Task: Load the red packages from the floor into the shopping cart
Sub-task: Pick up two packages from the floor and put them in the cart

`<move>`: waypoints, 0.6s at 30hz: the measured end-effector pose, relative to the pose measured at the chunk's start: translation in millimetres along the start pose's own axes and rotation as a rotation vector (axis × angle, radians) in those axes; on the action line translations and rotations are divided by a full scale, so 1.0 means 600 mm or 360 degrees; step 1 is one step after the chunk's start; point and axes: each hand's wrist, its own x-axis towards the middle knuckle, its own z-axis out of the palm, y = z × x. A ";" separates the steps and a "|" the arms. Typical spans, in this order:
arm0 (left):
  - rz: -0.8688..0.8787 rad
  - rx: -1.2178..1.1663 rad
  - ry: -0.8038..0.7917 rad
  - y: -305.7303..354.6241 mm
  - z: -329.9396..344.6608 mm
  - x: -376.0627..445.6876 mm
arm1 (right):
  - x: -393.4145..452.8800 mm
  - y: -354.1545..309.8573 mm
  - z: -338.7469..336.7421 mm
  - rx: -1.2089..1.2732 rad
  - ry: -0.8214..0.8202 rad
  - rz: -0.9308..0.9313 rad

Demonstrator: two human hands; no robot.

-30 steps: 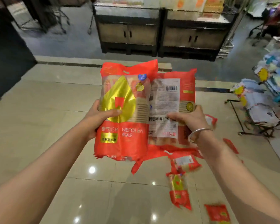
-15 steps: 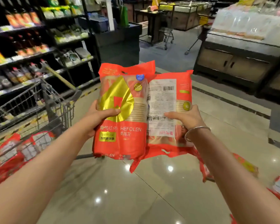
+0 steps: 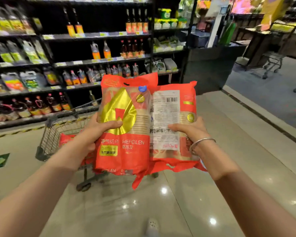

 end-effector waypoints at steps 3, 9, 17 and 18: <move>-0.0018 -0.0054 0.0083 0.010 -0.050 0.056 | 0.071 -0.010 0.071 -0.0041 -0.0156 -0.0012; -0.0062 -0.0111 0.0233 0.022 -0.111 0.186 | 0.225 -0.020 0.180 -0.0080 -0.0315 -0.0024; -0.0164 -0.0136 0.0342 0.003 -0.199 0.341 | 0.400 0.015 0.315 -0.0111 -0.0541 0.0135; -0.0188 -0.0141 0.0348 -0.004 -0.210 0.361 | 0.419 0.022 0.331 -0.0112 -0.0551 0.0161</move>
